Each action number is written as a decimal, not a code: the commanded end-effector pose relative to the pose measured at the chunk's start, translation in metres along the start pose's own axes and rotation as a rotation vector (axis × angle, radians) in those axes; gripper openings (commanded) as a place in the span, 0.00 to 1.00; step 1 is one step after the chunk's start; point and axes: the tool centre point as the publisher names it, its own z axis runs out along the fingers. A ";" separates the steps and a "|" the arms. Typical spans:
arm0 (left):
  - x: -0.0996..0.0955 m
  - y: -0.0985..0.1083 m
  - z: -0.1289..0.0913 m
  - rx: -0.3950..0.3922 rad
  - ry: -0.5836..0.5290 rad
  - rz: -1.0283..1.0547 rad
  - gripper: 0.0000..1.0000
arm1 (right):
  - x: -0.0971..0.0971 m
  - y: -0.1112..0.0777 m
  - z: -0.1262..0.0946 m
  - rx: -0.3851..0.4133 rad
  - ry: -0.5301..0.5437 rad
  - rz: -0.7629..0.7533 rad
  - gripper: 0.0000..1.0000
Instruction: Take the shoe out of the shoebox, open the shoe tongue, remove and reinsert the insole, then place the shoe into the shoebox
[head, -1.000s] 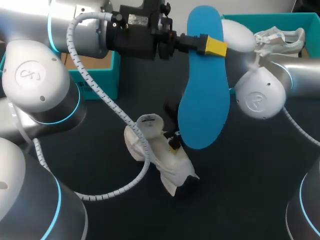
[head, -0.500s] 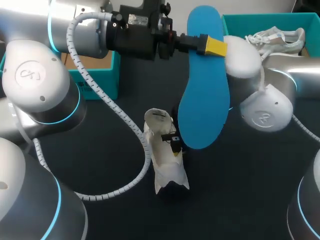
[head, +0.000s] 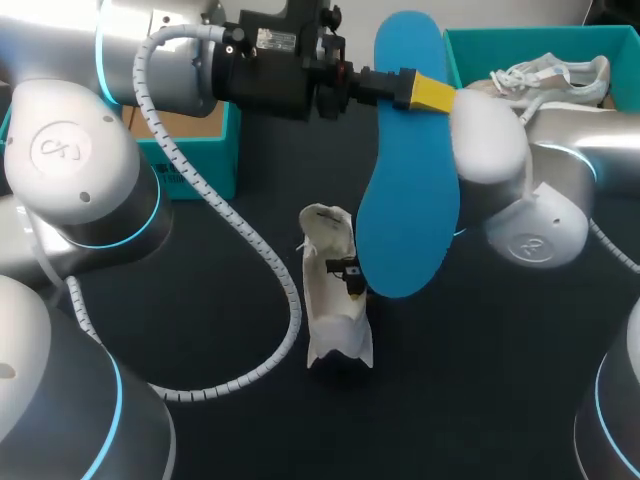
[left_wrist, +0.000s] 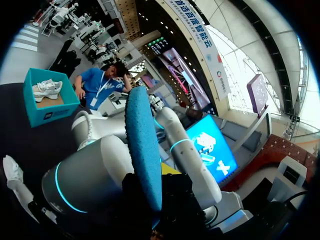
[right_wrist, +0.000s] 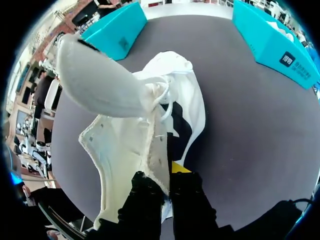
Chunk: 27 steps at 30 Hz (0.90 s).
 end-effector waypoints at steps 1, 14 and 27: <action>-0.001 0.001 0.001 0.002 -0.002 -0.001 0.00 | -0.001 -0.001 0.016 0.004 0.018 0.002 0.00; -0.001 0.001 0.001 0.002 -0.002 -0.001 0.00 | -0.007 -0.007 0.032 0.007 0.046 0.046 0.14; -0.001 0.001 0.001 0.002 -0.002 -0.001 0.00 | -0.011 -0.016 -0.023 -0.023 0.173 0.159 1.00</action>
